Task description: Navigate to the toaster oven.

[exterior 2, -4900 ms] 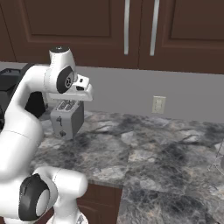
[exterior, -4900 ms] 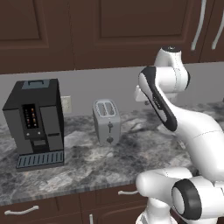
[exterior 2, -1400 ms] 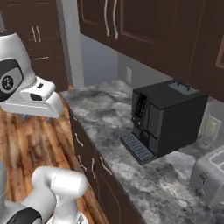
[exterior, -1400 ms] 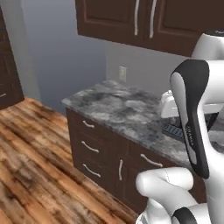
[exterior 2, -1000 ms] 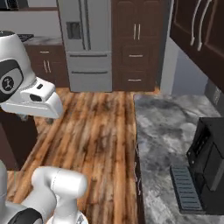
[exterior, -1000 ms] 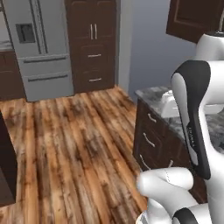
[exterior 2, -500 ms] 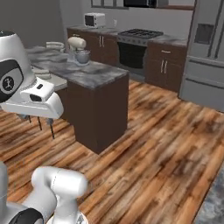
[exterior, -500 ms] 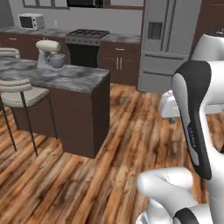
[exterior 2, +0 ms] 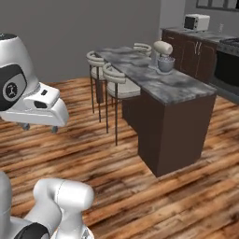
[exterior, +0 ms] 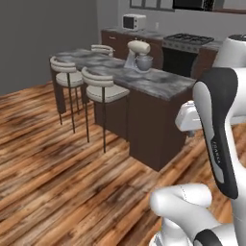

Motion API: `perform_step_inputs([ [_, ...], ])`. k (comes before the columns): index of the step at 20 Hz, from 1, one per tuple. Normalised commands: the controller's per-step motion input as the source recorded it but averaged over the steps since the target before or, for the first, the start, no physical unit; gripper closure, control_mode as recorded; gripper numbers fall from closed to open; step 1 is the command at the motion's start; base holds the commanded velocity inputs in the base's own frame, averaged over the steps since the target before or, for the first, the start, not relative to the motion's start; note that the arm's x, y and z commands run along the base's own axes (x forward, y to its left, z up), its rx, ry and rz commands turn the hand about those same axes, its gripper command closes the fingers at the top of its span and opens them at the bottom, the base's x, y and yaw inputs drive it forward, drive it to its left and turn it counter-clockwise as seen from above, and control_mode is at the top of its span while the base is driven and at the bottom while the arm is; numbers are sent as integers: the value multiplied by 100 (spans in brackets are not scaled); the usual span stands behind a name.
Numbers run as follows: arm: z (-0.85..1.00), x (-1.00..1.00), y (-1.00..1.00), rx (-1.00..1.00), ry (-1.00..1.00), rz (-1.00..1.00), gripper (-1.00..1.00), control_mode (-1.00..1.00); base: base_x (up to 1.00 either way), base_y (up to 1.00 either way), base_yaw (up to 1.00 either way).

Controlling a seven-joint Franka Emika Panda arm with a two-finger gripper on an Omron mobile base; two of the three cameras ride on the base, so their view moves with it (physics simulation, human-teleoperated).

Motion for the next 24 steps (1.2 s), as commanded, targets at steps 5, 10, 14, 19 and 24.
perform_step_inputs([
  [5, 0, 0, 0, 0, 0, 0, -100, 100, 92, -16, 19],
  [10, 0, 0, 0, 0, 0, 0, -100, 100, 98, -47, 15],
  [14, 0, 0, 0, 0, 0, 0, -100, 100, 81, -57, 18],
  [19, 0, 0, 0, 0, 0, 0, -100, 100, 41, -100, 23],
  [24, 0, 0, 0, 0, 0, 0, -100, 100, 26, -100, 14],
])
